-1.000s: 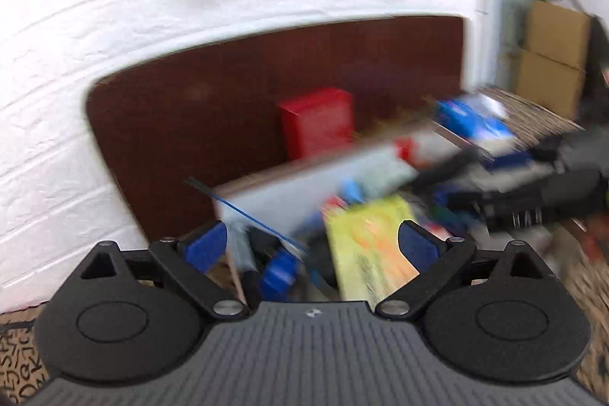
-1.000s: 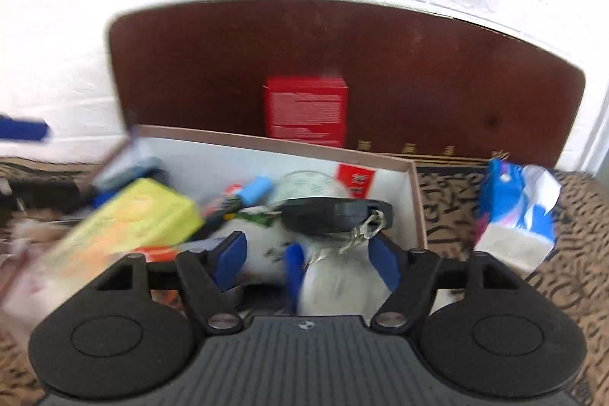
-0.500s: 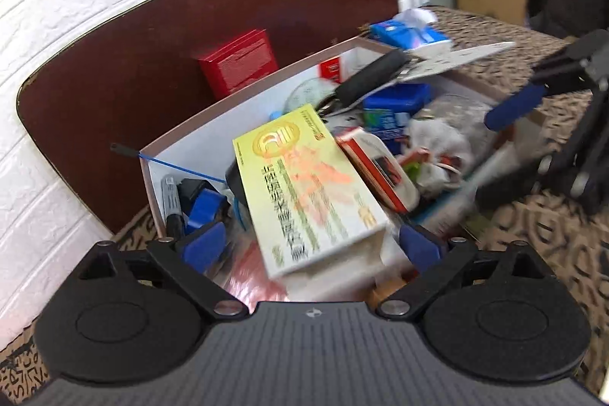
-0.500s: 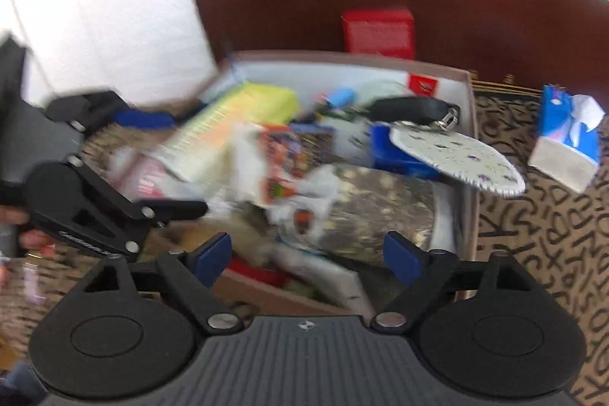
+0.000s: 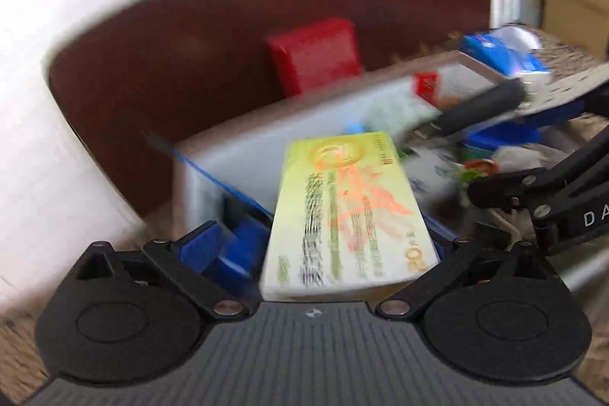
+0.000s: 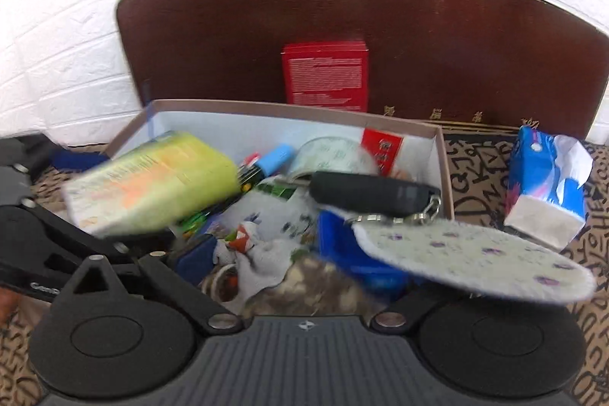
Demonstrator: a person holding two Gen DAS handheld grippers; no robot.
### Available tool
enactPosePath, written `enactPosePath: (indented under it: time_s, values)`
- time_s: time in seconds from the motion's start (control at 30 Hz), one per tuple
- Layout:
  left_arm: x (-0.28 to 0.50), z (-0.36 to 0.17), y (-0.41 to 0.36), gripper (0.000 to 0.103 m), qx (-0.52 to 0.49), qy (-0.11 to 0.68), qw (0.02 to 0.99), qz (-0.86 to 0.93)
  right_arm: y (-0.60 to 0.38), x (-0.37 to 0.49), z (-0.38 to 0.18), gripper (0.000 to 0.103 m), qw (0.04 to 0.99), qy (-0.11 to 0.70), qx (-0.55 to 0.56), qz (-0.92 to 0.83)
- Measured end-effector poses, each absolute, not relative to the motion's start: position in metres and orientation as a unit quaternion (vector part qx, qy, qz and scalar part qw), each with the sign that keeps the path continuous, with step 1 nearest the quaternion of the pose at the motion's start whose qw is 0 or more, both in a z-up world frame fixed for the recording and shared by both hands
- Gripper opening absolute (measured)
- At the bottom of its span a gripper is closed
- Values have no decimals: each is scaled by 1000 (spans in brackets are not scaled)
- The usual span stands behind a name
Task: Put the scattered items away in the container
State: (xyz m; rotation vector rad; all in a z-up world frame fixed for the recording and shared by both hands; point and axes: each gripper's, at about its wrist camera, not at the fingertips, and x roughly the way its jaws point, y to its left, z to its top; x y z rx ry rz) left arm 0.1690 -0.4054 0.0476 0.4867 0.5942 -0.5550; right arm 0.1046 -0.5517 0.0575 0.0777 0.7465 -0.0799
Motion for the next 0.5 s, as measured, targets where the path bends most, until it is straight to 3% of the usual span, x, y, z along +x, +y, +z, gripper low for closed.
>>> enactPosePath:
  time_s: [0.13,0.4,0.5]
  values:
    - [176,42,-413,103,261,264,903,-217,-546,122,52,101,925,372,21,-79]
    - [166,69,-354,103,152,288,910,-258,-534,91,68,103,928,363,49,-72]
    - [151,69,-335,103,161,268,917,-248,-520,68,80,103,938,335,41,-84]
